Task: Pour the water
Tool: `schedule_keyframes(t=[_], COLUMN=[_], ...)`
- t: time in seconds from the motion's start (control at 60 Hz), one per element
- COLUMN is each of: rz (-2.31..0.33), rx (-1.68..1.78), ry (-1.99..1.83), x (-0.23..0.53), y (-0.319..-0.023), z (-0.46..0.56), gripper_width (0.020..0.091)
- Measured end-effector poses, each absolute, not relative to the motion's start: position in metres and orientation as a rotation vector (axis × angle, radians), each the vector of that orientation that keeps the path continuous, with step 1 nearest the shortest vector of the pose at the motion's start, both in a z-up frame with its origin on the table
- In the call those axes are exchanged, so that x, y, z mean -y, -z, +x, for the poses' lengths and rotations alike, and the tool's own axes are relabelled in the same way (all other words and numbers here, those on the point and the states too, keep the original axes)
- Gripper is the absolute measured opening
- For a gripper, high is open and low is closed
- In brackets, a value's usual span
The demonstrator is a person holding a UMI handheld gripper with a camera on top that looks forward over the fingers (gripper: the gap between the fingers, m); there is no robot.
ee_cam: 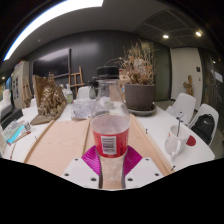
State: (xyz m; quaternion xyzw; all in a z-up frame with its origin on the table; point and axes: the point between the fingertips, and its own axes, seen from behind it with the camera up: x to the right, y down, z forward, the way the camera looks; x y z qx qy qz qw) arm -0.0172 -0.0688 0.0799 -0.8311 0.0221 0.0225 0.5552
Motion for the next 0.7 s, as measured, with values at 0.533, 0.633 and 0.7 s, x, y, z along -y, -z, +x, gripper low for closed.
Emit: schedule_keyframes(t=[0.533, 0.633, 0.7], rz=[-1.638, -1.535, -1.481], rx=[-1.017, -1.204, -1.298], ry=[-1.301, -1.5, -1.62], x=[0.049, 0.04, 0.042], y=[-0.211, -0.208, -0.211], z=[0.011, 0.023, 0.031], gripper_width=[0.0243, 0.0241, 0.0239])
